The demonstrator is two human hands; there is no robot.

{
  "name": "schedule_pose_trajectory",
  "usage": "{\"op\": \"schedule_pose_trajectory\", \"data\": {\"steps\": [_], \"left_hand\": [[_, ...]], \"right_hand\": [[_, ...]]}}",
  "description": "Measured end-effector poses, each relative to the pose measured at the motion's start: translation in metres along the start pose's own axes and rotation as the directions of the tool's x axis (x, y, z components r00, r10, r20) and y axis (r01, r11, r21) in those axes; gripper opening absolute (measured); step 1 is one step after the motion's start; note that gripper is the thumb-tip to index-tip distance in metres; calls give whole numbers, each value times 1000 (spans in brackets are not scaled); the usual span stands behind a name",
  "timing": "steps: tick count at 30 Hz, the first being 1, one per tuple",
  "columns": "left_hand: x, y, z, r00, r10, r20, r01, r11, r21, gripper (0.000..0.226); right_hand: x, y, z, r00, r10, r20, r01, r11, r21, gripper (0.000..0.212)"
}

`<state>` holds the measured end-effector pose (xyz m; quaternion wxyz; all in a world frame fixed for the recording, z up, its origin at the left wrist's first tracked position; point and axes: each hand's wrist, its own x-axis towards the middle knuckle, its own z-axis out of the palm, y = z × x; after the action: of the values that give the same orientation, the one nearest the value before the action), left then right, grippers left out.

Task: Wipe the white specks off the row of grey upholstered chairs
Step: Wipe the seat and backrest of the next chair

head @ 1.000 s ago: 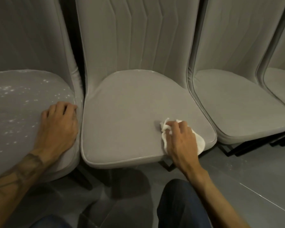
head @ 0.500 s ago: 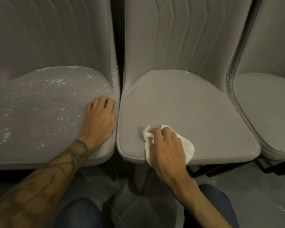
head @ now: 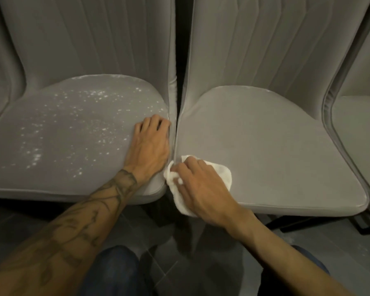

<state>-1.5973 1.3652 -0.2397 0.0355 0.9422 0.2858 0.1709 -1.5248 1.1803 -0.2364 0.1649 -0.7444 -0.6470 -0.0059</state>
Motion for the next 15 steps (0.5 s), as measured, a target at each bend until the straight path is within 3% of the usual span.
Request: {"op": "schedule_pose_trajectory", "data": {"steps": [3, 5, 9, 11, 15], "left_hand": [[-1, 2, -7, 998, 29, 50, -28, 999, -33, 51], [-2, 2, -8, 998, 25, 52, -24, 999, -25, 48], [-2, 0, -3, 1000, 19, 1, -19, 1000, -9, 29], [-3, 0, -3, 999, 32, -12, -32, 999, 0, 28], [-2, 1, -6, 999, 15, 29, -16, 1000, 6, 33]], "right_hand": [[31, 9, -5, 993, 120, 12, -119, 992, -31, 28], [30, 4, -4, 990, 137, 9, -137, 988, -69, 30], [-33, -3, -17, 993, -13, 115, 11, 1000, 22, 32], [-53, 8, -29, 987, -29, 160, 16, 997, 81, 30], [-18, 9, -26, 995, 88, 37, -90, 994, 54, 27]]}}
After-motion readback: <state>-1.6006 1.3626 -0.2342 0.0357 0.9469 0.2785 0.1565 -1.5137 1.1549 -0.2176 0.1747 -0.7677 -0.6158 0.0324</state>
